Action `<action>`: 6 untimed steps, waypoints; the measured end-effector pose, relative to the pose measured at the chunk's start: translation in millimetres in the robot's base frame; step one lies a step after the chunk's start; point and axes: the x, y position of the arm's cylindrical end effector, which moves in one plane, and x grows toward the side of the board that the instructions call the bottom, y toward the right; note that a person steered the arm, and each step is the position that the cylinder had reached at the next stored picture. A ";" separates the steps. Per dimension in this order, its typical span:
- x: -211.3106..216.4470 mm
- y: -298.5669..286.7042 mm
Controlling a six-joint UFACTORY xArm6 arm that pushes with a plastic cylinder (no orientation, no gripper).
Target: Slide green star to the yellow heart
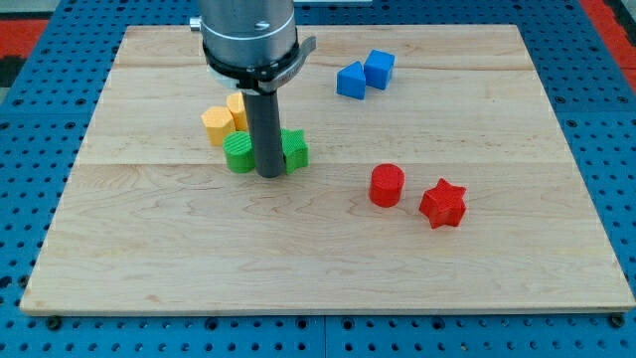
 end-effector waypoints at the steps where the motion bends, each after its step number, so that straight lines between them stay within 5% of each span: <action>1: 7.6 -32.7; 3: -30.5 -48.9; 4: 6.7 -43.6; 6: -1.4 39.6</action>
